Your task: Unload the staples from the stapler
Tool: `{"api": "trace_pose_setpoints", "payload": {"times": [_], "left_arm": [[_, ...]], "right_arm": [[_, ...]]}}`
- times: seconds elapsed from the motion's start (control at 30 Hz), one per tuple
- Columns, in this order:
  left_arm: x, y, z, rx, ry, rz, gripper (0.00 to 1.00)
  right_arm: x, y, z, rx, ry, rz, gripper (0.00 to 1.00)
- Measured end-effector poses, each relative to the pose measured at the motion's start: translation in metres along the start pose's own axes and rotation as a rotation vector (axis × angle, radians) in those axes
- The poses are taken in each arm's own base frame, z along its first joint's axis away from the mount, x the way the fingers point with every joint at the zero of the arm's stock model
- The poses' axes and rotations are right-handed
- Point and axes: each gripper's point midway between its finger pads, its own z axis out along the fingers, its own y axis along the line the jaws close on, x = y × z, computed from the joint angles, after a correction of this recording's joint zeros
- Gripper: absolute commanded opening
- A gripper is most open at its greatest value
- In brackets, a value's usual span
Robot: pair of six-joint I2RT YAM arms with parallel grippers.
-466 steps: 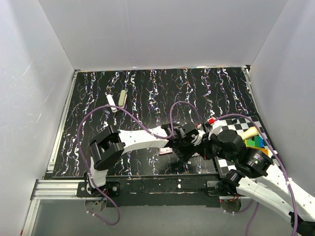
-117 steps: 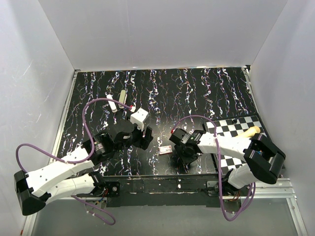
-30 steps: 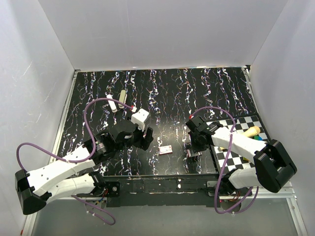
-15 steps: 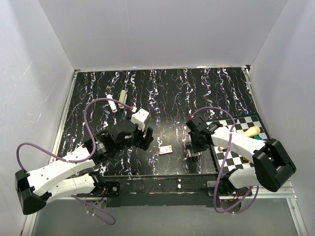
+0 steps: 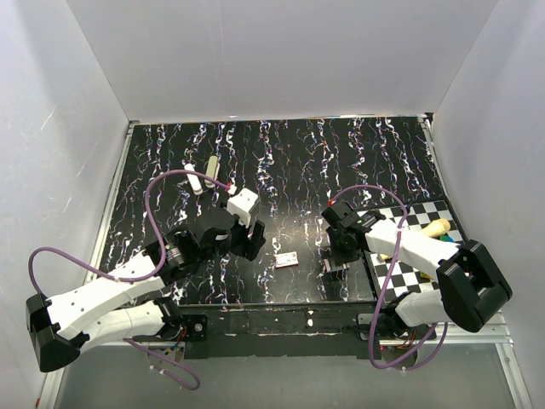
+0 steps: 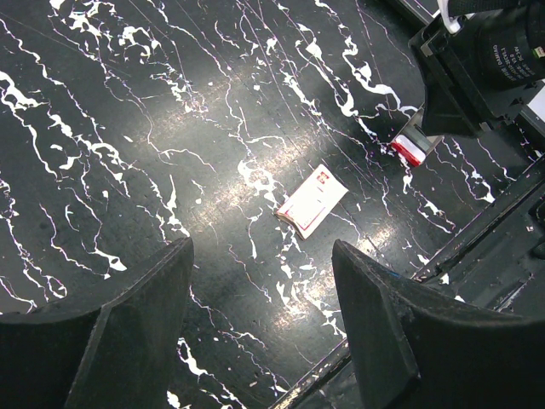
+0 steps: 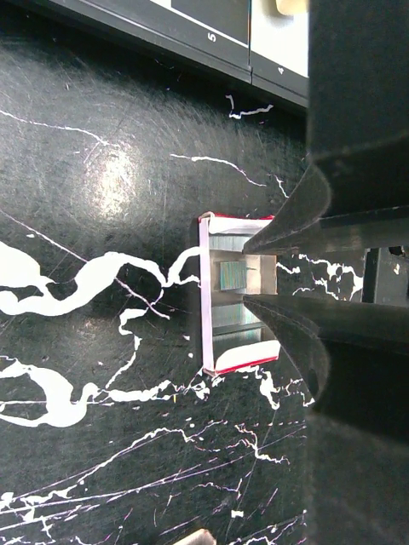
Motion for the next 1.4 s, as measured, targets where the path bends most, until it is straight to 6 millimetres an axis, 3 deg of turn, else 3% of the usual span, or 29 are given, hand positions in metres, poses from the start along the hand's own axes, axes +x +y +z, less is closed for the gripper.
{"api": "trace_pose_setpoints", "payload": {"times": [0.23, 0.6, 0.9, 1.4], "left_arm": [[0.0, 0.0, 0.0, 0.0, 0.0, 0.0, 0.66], [0.001, 0.0, 0.001, 0.001, 0.004, 0.001, 0.66], [0.009, 0.0, 0.007, -0.007, 0.04, 0.012, 0.65], [0.015, 0.001, 0.009, -0.011, 0.065, 0.018, 0.65]], "right_arm": [[-0.001, -0.002, -0.001, 0.008, -0.007, 0.0, 0.36], [-0.017, -0.016, -0.022, 0.036, -0.082, 0.037, 0.38], [-0.014, -0.026, -0.017, 0.044, -0.063, 0.082, 0.35], [-0.006, -0.022, -0.004, 0.018, -0.008, 0.084, 0.31]]}}
